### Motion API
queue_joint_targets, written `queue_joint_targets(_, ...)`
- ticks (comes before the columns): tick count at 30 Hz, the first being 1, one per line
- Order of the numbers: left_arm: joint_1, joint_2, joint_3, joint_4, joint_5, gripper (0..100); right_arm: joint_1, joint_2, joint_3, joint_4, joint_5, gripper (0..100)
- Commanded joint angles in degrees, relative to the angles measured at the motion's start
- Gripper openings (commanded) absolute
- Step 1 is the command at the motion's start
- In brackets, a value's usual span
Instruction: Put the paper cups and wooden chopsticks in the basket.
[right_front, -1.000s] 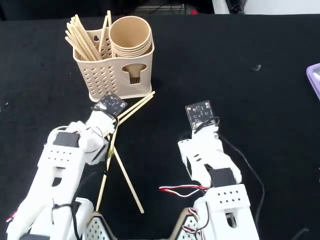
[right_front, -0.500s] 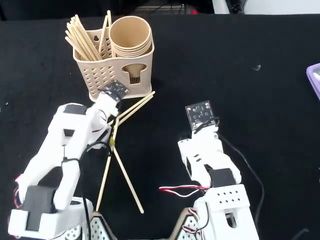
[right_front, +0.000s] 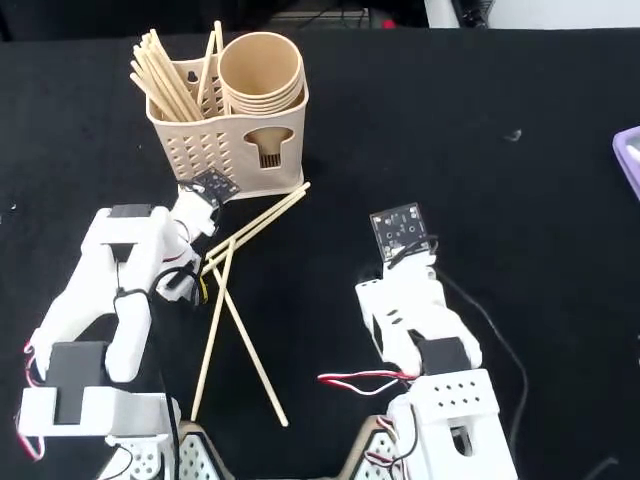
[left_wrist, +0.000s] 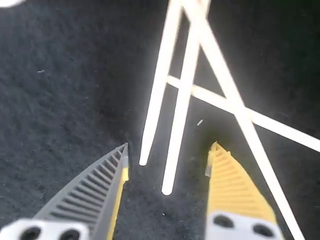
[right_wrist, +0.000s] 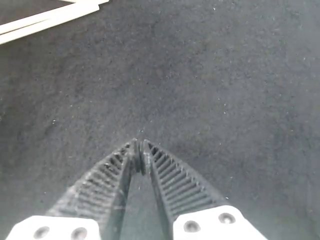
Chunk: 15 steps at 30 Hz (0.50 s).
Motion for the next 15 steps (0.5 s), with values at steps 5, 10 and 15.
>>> queue_joint_targets(5, 1.3, 1.9, -5.4, -0.7, -0.2, 25, 0.6, -1.5, -0.4, -1.4, -0.3, 1.1)
queue_joint_targets(10, 1.5, 2.7, -6.1, -0.6, 0.1, 25, 0.6, -1.5, -0.4, -1.4, -0.3, 1.1)
queue_joint_targets(15, 1.5, 3.2, -6.0, -0.8, 1.1, 25, 0.6, -1.5, -0.4, -1.4, -0.3, 1.1)
